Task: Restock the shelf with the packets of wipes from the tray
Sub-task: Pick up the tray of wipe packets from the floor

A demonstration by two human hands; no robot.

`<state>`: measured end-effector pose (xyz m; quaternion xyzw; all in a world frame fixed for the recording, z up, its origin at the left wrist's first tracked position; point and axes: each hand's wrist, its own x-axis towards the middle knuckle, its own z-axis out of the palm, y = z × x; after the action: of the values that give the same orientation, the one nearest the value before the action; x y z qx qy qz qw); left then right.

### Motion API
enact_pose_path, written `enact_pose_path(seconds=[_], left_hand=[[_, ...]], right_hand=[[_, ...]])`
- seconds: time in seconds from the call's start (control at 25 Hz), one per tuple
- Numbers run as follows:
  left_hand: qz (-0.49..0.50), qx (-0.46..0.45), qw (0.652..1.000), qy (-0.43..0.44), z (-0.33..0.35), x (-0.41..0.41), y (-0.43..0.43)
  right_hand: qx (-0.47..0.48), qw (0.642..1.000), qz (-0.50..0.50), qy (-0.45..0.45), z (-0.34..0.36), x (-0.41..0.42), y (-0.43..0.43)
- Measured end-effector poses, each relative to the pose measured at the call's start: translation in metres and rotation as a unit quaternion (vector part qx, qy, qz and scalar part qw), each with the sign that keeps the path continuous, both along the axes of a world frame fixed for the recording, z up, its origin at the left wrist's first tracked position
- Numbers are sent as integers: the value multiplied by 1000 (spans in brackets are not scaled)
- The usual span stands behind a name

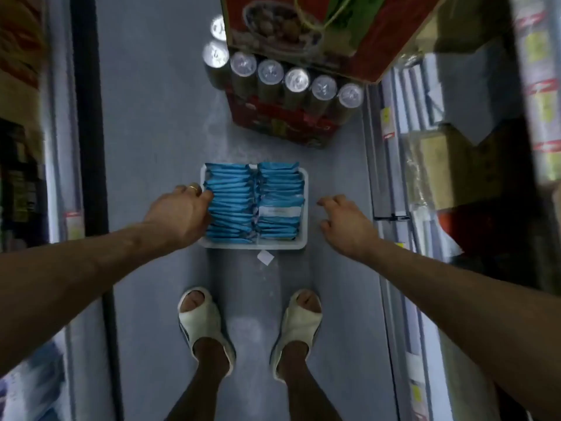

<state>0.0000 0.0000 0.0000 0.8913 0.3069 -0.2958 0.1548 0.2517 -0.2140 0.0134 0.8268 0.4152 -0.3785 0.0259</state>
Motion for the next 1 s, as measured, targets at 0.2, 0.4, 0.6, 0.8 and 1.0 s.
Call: enact_pose_path(seconds=[0.2,0.4,0.6,0.8,1.0], left_hand=[[38,-19,999,9,-119,-18,13],[81,-61,995,-11,-209,-38,28],[147,-178,963,-139,-243,-47,33],[212,-163,949,-167,-247,-45,19],[287,-100,943,-134,-244,-30,18]], right_hand=[[-34,997,-56,45,-116,10,-6],[-2,991,-82,109,-197,1,8],[108,966,-183,149,-242,-17,14],[128,957,-237,104,-252,-26,17],[143,940,-295,90,-244,-29,26]])
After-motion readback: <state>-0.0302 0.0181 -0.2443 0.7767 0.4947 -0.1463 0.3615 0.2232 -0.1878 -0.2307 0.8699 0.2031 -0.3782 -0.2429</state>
